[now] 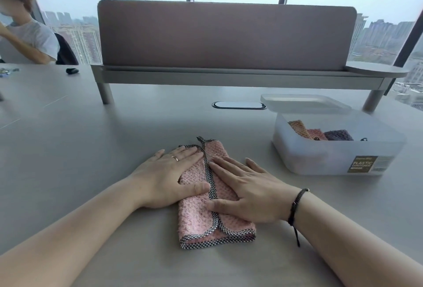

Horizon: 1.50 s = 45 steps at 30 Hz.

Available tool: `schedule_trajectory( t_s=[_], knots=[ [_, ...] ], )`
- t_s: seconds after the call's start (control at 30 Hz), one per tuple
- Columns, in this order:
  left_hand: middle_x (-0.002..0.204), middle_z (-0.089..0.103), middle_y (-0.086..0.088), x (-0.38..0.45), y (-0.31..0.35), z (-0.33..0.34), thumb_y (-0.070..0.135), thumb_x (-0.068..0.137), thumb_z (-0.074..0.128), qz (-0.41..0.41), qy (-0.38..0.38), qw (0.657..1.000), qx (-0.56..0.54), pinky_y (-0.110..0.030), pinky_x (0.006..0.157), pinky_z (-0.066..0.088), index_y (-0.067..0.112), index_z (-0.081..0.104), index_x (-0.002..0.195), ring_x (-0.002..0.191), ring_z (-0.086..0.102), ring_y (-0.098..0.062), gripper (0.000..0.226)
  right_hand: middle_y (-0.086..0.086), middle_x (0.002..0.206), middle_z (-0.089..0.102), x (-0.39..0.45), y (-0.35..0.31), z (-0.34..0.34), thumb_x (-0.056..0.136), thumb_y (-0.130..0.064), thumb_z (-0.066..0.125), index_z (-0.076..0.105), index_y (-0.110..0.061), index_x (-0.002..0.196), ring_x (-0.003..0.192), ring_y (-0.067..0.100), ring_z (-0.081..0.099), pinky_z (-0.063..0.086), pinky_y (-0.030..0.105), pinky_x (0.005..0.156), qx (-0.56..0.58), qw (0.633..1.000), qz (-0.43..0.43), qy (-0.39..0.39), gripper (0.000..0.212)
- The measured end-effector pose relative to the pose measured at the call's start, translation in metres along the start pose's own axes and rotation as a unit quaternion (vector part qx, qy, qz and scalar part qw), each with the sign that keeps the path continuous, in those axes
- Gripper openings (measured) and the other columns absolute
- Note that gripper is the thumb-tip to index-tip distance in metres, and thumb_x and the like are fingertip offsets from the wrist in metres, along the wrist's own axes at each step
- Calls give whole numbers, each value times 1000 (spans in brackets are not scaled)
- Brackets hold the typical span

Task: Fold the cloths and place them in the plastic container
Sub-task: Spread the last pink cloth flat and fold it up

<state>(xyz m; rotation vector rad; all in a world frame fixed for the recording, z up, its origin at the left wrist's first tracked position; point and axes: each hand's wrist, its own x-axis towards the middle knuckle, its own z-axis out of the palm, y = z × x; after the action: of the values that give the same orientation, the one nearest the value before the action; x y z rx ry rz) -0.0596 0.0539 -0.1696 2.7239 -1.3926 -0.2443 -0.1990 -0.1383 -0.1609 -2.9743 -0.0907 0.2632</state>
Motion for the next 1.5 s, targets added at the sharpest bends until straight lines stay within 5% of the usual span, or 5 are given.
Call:
schedule_trajectory(
  t_s=[0.27,0.57,1.13,1.37,1.5],
  knots=[
    [162,12,9,2,5,-9,99,64,17,-6,19,1000,5,-40,123,12,65,5,146,149,20,-22,90,-19,162,-16,-2,-4,2,77,-91,16,-10,-35,155,147,-2,-20,-8,45,123,-1,1000,12,8,99],
    [165,1,21,4,2,-9,102,61,13,49,53,997,5,-38,125,4,51,20,150,150,-4,2,103,-19,162,-17,-2,-3,2,76,-91,18,-11,-35,155,147,-1,-20,-8,46,123,2,1000,9,1,101],
    [158,-27,25,-10,19,-3,91,75,26,91,-50,994,46,-32,123,-12,43,-20,151,144,-28,4,101,-23,162,-12,3,14,1,63,-98,8,-8,-38,155,148,-2,-15,-7,45,123,14,998,53,24,111],
    [157,-27,23,-15,20,-2,96,67,16,68,-32,996,49,-32,123,-12,40,-18,153,144,-28,3,108,-27,161,-3,-3,18,3,76,-91,13,4,-49,153,147,-7,-11,-1,43,124,51,996,9,78,88],
    [159,-24,22,-15,19,0,95,69,20,64,-24,997,47,-31,122,-12,42,-17,153,142,-29,3,106,-32,157,19,-9,29,1,98,-44,48,38,-52,143,145,-13,-2,7,40,125,202,973,-32,106,46]
  ],
)
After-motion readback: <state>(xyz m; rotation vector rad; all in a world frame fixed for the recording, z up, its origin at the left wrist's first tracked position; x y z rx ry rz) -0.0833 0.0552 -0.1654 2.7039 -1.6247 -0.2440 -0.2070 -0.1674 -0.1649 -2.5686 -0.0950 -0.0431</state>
